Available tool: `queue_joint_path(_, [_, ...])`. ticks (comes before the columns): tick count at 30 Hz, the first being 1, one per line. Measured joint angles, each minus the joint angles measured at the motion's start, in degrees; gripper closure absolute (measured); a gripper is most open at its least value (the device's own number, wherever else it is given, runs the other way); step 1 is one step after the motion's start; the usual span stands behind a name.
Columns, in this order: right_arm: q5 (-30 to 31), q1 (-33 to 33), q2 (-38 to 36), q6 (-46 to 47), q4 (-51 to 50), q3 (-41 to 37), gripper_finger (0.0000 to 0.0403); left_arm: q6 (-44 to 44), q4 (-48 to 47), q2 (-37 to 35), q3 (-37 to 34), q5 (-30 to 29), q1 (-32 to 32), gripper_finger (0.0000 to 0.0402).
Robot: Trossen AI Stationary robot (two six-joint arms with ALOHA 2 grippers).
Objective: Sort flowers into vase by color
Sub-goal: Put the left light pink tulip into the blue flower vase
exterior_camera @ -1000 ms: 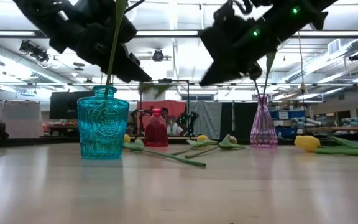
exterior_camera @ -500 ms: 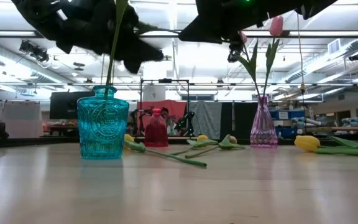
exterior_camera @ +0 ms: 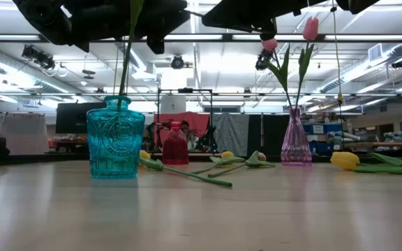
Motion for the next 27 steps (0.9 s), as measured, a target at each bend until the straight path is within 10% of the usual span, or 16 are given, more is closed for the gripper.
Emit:
queue_joint_path(16, [-0.44,-0.16,-0.29,4.73,-4.97,0.00,0.0333,0.58,-0.81,-0.22,0.01,0.62,0.62,0.0387])
queue_joint_path(27, [-4.89,1.27,-12.70,13.98,-27.23,0.00,0.0240,6.42,-41.03,-15.96,8.63,4.32,2.41,0.0391])
